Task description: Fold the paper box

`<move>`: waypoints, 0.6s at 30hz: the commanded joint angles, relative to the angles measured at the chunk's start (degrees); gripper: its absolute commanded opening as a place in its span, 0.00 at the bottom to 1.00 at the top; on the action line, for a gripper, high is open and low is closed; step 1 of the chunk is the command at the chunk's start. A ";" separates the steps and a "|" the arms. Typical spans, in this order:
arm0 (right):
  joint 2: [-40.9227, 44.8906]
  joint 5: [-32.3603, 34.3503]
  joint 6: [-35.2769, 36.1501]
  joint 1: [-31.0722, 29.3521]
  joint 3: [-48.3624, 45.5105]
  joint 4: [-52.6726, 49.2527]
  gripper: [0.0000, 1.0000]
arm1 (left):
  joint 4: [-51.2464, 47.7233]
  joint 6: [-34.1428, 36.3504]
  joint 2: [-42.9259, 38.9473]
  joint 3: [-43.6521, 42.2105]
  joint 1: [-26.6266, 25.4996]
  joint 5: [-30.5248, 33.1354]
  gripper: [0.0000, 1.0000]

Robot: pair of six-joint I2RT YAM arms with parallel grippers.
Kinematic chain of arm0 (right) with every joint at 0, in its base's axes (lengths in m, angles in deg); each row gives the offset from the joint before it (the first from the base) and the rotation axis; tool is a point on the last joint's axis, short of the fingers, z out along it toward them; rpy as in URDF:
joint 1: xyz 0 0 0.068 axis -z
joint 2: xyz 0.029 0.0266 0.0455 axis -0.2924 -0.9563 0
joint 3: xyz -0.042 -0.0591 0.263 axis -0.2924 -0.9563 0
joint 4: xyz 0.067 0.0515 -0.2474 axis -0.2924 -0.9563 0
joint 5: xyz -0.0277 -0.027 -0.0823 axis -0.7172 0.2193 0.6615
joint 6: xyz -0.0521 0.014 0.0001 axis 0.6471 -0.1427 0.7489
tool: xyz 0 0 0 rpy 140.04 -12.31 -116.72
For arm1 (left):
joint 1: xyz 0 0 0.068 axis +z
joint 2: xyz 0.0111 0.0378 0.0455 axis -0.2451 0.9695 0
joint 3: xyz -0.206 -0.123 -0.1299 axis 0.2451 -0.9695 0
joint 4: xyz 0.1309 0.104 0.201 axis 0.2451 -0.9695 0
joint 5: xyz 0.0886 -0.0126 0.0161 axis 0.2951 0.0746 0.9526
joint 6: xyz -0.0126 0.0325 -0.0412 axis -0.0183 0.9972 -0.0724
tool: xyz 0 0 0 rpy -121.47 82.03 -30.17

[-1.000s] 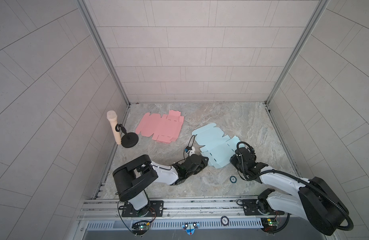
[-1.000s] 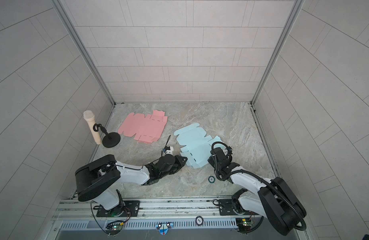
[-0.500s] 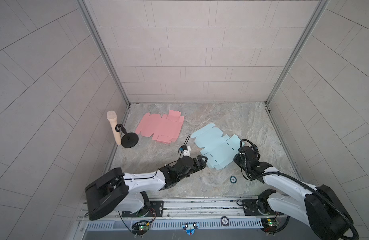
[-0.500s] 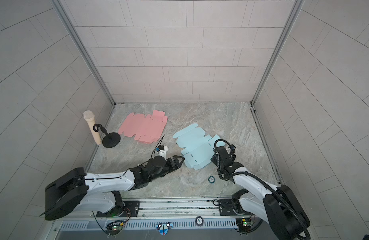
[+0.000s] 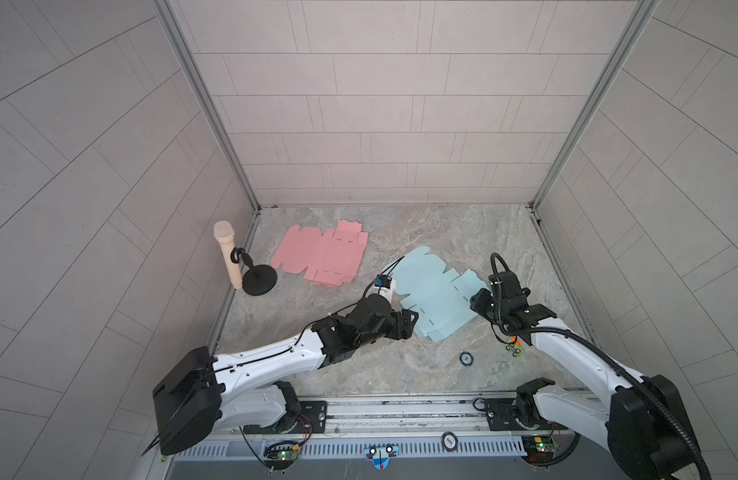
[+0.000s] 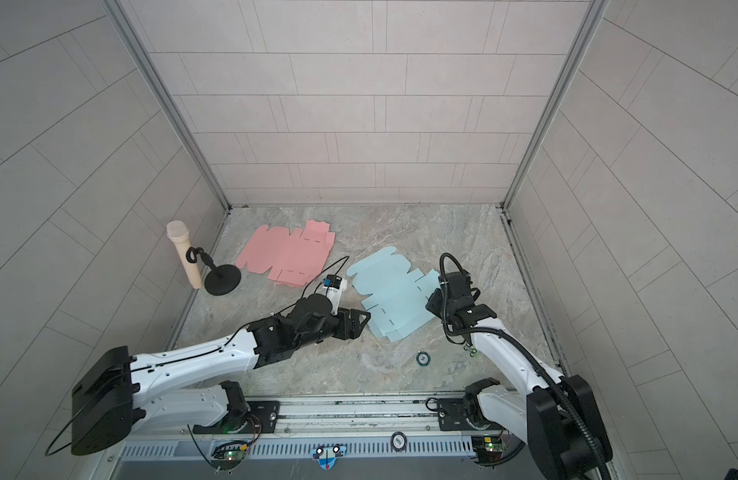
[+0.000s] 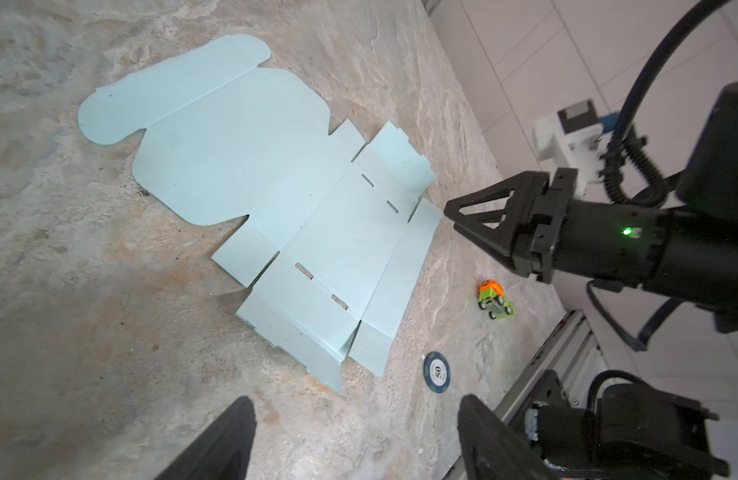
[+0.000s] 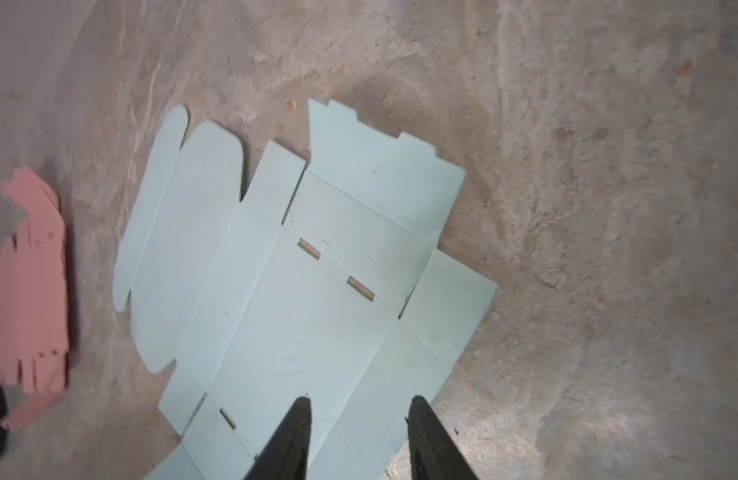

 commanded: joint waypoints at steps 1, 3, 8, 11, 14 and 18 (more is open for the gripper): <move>1.60 -1.97 0.18 -1.38 0.33 -6.62 0.54 | -3.76 3.70 3.76 1.35 5.44 -6.61 0.75; 1.53 -2.37 -1.74 -2.68 -1.21 -6.32 0.57 | -3.02 4.95 6.03 2.71 6.82 -8.41 0.73; 4.54 -2.32 -8.58 -4.53 -7.79 -1.53 0.65 | -3.79 8.37 13.12 8.45 6.70 -10.75 0.70; 4.50 -3.22 -10.20 -4.62 -9.41 1.04 0.65 | -3.81 9.85 17.22 11.19 6.70 -10.37 0.69; 2.67 -4.72 -10.19 -4.70 -8.84 2.27 0.64 | -3.43 10.81 20.61 13.05 6.53 -10.76 0.67; 1.00 -5.22 -11.68 -4.70 -9.53 5.19 0.64 | -3.35 11.50 24.26 14.02 6.43 -11.03 0.64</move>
